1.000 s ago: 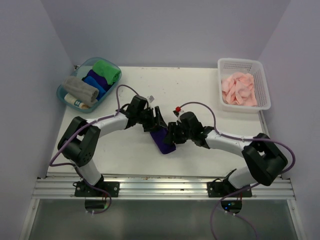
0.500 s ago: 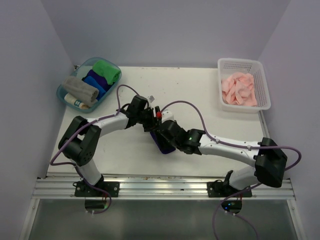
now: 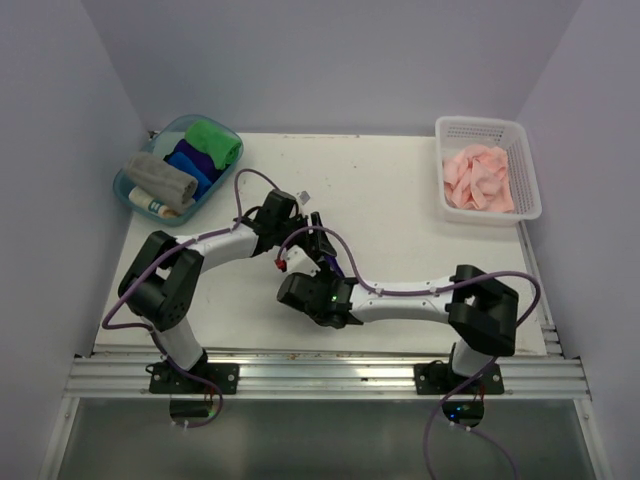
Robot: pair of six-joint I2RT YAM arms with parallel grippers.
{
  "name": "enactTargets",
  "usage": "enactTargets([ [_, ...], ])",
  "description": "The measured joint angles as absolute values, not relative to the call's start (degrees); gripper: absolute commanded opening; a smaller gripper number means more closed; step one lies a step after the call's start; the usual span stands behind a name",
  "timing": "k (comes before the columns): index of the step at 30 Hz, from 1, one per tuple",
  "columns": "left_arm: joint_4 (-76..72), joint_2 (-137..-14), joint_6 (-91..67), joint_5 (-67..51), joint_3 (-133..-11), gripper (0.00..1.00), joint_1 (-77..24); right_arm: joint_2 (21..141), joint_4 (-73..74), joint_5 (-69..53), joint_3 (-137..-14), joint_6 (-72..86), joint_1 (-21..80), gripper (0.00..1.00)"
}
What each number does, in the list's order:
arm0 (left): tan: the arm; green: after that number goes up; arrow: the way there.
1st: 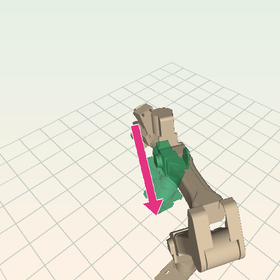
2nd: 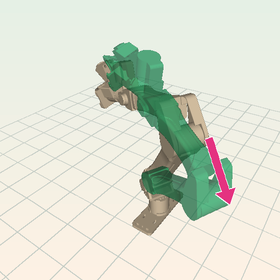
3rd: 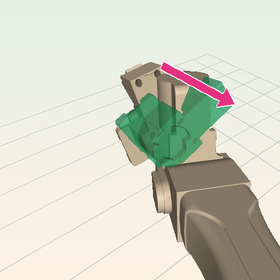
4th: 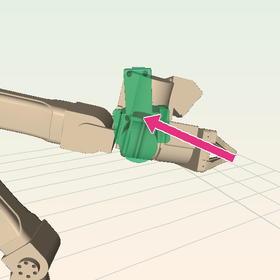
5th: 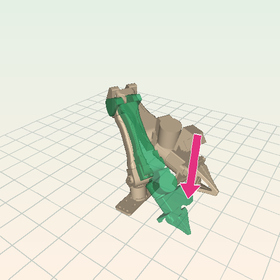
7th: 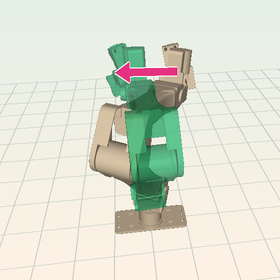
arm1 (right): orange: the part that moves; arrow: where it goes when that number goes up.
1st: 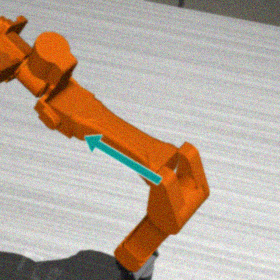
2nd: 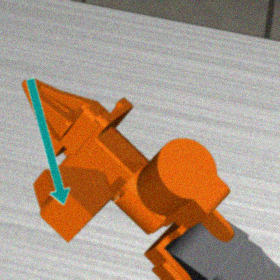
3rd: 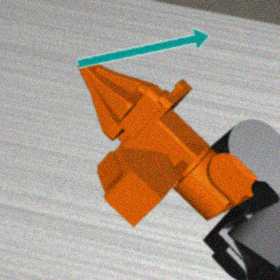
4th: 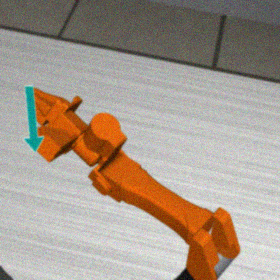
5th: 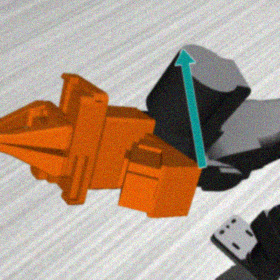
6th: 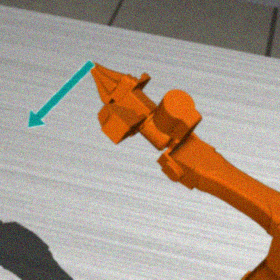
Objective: Roll the towels
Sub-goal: Roll the towel
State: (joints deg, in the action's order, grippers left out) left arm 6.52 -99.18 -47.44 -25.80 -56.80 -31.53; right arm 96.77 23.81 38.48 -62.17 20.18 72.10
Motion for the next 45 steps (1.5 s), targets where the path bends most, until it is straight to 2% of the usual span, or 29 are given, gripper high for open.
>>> enactTargets([
  [2, 6.50, -99.20, -47.42, -25.80, -56.80, 0.69, -31.53, 99.15, 23.81, 40.32, -62.26, 19.84, 72.05, 0.65],
  [4, 6.48, -99.22, -47.44, -25.82, -56.80, 0.69, -31.53, 101.62, 23.81, 41.98, -62.28, 19.49, 72.07, 0.56],
  [5, 6.50, -99.22, -47.42, -25.82, -56.80, 0.69, -31.55, 102.45, 23.79, 42.70, -62.28, 19.31, 72.12, 0.51],
  [9, 6.52, -99.22, -47.42, -25.85, -56.82, 0.70, -31.55, 103.02, 23.49, 44.05, -62.26, 19.27, 72.05, 0.17],
  [12, 6.96, -99.22, -47.37, -25.80, -57.12, 0.72, -31.53, 102.56, 22.79, 43.48, -61.67, 19.70, 71.44, 0.04],
  [14, 7.42, -99.20, -47.24, -25.82, -57.54, 0.73, -31.53, 100.84, 21.39, 41.17, -60.20, 19.94, 70.24, 0.00],
  [22, 11.88, -96.03, -45.19, -25.02, -58.63, 0.78, -29.50, 91.74, 14.33, 26.02, -53.10, 22.48, 61.34, 0.00],
  [33, 15.94, -92.44, -43.94, -23.42, -58.48, 0.90, -27.05, 89.56, 4.05, 12.19, -48.14, 28.77, 55.22, 0.00],
  [45, 12.53, -93.82, -45.91, -26.13, -53.19, 0.90, -27.07, 87.90, -6.46, 0.51, -42.35, 34.98, 49.32, 0.00],
])
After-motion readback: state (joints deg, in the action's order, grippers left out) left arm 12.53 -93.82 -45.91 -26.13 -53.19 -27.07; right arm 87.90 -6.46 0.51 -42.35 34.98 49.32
